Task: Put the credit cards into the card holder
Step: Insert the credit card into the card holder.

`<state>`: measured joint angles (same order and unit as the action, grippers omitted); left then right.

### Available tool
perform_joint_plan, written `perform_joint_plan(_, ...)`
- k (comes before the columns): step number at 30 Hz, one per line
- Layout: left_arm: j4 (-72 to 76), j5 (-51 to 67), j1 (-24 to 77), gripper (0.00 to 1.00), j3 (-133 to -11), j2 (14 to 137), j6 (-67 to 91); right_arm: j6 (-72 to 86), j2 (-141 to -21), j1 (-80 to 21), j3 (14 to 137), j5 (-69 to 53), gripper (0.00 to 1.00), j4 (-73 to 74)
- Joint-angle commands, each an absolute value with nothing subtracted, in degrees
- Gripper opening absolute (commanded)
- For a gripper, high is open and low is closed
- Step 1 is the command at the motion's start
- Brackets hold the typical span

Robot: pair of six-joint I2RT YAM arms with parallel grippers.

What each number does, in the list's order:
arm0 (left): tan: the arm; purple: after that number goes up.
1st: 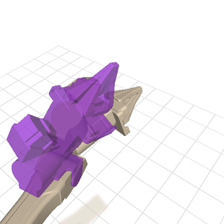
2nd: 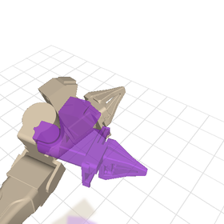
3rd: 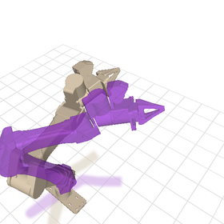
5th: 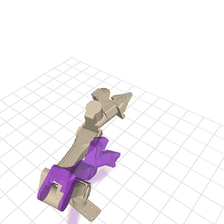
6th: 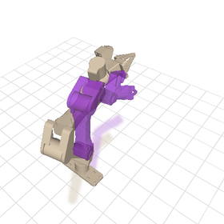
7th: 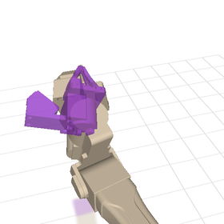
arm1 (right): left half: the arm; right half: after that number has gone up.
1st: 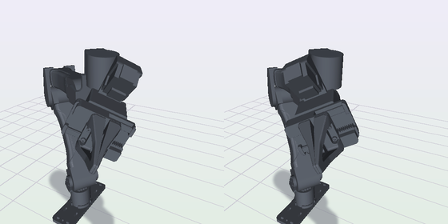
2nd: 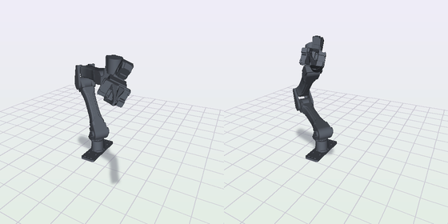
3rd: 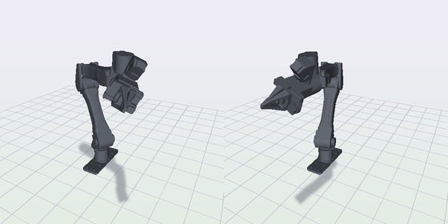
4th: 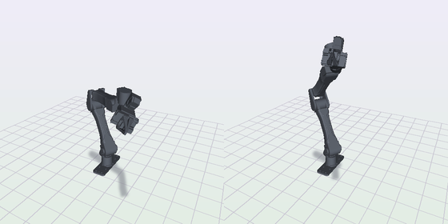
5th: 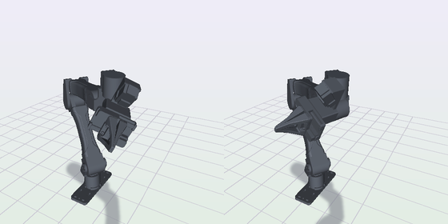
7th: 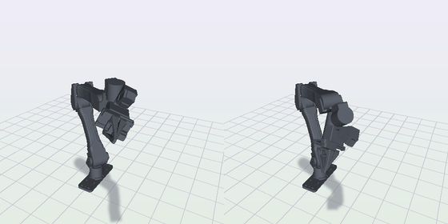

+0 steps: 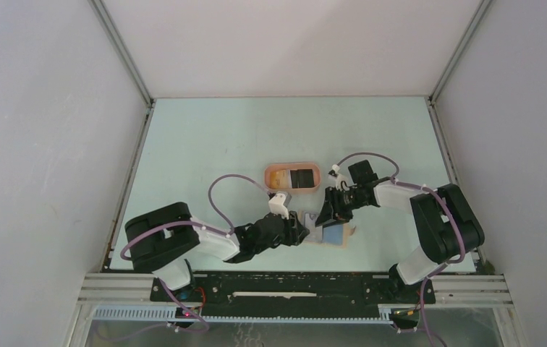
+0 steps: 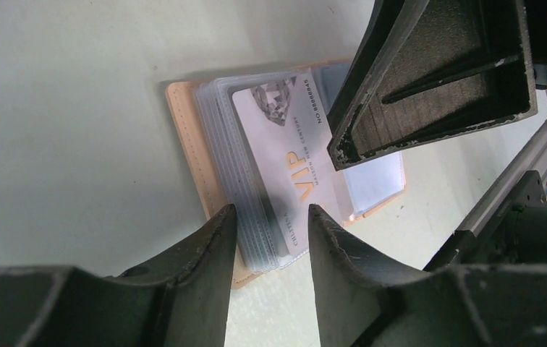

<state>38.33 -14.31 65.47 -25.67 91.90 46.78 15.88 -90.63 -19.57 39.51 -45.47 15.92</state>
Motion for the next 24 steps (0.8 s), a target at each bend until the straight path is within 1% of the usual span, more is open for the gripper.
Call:
perform_joint_plan(1,40.1,-12.95,65.13,0.46,-27.98,92.43,47.53,17.56,-91.73,-20.61,41.74,-47.27,0.45,16.91)
perform_joint_plan(10,46.6,-10.93,64.28,0.45,-25.82,93.18,49.16,17.78,-93.19,-20.83,43.38,-48.62,0.46,17.56)
perform_joint_plan(16,44.98,-13.78,63.67,0.54,-22.75,87.65,48.8,12.5,-92.6,-19.81,46.47,-46.58,0.58,22.55)
perform_joint_plan(20,41.53,-15.49,63.28,0.57,-20.74,82.87,47.51,8.4,-91.78,-17.9,48.55,-46.23,0.62,26.48)
perform_joint_plan(24,38.11,-17.14,63.28,0.6,-19.23,76.38,44.92,6.38,-88.42,-15.34,48.82,-46.01,0.64,27.83)
